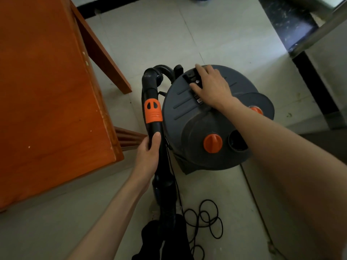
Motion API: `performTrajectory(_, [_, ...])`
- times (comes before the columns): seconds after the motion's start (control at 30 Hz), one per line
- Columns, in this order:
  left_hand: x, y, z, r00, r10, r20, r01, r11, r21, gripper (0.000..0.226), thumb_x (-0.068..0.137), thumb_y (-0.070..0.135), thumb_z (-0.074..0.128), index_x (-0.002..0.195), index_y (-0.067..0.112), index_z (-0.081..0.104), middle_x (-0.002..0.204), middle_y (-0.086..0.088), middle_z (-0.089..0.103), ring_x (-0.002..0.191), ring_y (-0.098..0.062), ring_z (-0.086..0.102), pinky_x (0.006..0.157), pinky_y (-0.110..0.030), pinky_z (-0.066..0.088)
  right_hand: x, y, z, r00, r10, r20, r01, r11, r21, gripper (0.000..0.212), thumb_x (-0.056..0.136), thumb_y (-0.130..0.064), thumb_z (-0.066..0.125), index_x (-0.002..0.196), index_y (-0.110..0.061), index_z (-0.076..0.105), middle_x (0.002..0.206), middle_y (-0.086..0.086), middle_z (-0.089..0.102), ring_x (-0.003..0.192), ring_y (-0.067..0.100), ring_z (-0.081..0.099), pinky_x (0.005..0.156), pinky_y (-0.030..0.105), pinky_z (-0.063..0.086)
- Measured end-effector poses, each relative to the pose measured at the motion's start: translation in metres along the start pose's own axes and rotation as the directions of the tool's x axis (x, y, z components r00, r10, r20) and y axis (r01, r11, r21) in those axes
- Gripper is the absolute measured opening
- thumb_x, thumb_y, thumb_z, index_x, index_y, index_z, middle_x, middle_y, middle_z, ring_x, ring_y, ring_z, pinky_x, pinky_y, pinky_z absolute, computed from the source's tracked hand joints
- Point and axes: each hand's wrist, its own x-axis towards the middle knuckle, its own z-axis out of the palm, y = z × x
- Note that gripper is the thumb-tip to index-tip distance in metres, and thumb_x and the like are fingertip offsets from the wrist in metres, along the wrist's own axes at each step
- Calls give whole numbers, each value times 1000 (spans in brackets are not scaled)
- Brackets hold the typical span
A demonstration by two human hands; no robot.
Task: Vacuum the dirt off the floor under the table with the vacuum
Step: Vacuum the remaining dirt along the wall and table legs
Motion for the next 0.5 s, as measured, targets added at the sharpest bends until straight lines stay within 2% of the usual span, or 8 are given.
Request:
performTrajectory(0.13, [-6,3,-4,1000,0,-3,-1,999,-36,24,99,29,43,99,10,56,68,3,53,46,5,52,46,-11,42,-48,11,10,998,-57,-21,54,990,-128,51,102,-31,36,149,-13,27,156,13,20,128,35,39,99,47,39])
performTrajectory(0.23, [-12,6,-6,1000,-10,13,11,999,-51,29,99,30,42,108,7,57,74,2,55,58,-2,56,50,-12,44,-76,16,18,999,-23,-42,16,988,-155,52,103,-35,30,150,-15,24,159,13,13,141,33,24,113,44,20])
performTrajectory(0.3, [-14,8,-5,1000,-12,26,14,997,-73,29,99,30,42,111,8,56,78,2,58,64,-5,56,53,-12,46,-90,12,26,997,-9,-74,-2,988,-153,55,101,-44,23,150,-20,26,158,11,16,144,35,15,117,45,6])
performTrajectory(0.4, [-14,9,-1,999,-6,35,9,997,-77,31,98,30,43,113,7,57,86,-2,62,74,-9,59,64,-19,47,-101,12,38,992,-6,-123,-13,988,-154,57,98,-49,17,144,-26,41,156,7,27,144,37,14,116,43,-5])
performTrajectory(0.5, [-11,6,3,1000,8,25,-7,999,-41,33,98,29,44,113,5,59,94,-7,63,84,-17,59,72,-25,46,-97,22,35,989,-53,-138,31,987,-161,51,98,-45,21,129,-30,58,152,4,35,140,34,26,115,43,-1])
